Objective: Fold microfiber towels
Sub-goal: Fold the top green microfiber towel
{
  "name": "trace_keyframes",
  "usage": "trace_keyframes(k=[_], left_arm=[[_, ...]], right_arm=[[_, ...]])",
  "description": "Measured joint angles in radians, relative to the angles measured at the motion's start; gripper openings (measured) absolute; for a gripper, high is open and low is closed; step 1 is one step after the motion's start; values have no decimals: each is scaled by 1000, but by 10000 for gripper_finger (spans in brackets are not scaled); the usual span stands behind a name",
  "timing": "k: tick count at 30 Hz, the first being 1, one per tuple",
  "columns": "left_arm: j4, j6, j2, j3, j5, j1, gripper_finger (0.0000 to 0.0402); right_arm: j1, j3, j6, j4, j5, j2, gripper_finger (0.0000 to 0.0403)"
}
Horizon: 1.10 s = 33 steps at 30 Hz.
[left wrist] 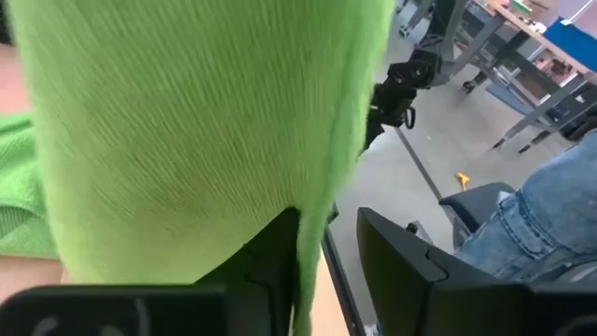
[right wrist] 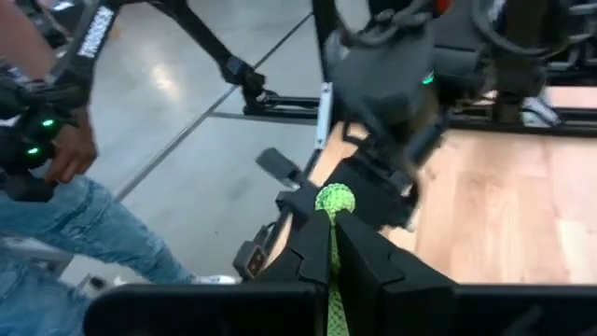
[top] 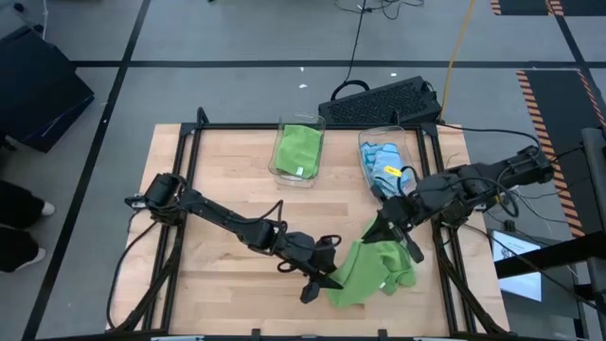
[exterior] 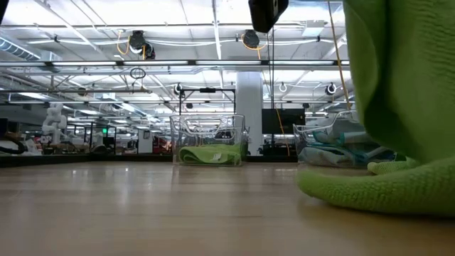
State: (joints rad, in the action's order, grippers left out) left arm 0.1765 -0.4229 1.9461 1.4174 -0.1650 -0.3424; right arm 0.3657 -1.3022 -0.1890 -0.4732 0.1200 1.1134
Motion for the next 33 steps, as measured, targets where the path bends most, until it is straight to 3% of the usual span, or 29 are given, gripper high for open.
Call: trace_keyframes(k=[7,33], left_arm=[[-55,-10,0,0,1,0,94],[-162,-165,0,0,42,13,90]], right_arm=[[-11,0,0,-51,-20,-34,4],[-16,0,3,-158,-20,-76,4]])
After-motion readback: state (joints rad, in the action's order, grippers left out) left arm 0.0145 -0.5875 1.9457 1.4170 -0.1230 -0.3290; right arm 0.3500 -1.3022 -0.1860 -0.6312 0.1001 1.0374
